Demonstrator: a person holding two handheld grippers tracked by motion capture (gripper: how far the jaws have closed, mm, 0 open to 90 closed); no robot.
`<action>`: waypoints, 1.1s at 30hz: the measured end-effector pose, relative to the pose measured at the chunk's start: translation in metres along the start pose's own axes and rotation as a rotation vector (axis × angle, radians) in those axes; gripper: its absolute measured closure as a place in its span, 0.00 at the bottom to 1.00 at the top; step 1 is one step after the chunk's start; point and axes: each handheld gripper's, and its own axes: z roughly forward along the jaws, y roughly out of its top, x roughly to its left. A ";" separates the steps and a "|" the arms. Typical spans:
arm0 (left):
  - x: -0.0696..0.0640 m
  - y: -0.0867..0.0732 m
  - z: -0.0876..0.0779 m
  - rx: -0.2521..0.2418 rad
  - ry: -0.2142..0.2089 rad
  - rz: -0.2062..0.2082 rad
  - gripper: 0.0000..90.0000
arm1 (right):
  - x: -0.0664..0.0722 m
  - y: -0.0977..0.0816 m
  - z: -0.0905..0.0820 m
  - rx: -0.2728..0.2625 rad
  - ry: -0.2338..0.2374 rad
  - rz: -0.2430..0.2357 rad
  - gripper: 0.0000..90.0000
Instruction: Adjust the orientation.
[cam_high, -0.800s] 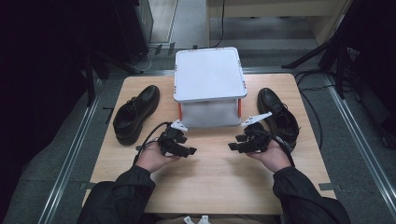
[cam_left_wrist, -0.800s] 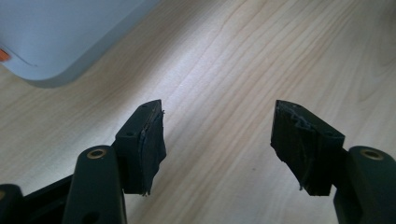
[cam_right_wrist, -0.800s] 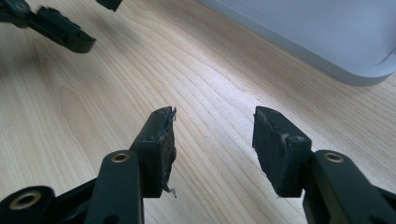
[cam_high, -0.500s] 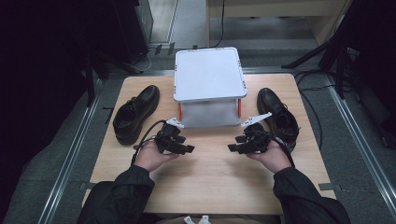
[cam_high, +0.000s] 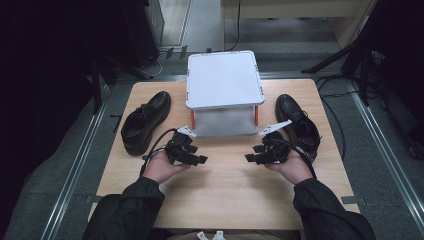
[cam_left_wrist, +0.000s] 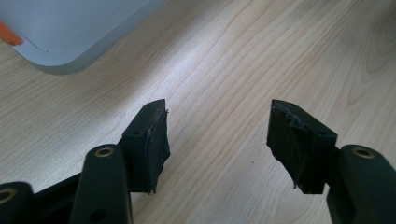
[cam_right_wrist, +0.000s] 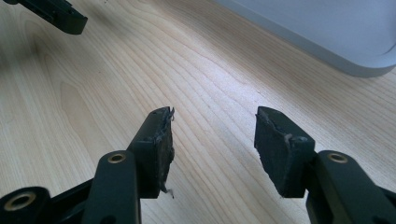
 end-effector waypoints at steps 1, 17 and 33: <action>0.001 0.000 -0.001 -0.003 -0.007 0.000 0.41 | 0.000 0.000 0.000 0.001 0.001 0.001 0.53; 0.006 -0.003 -0.004 0.005 -0.011 -0.004 0.45 | -0.001 -0.001 0.002 0.023 0.015 0.019 0.55; 0.014 -0.013 -0.017 0.012 -0.006 -0.029 0.51 | 0.001 0.004 0.006 0.029 0.032 -0.001 0.54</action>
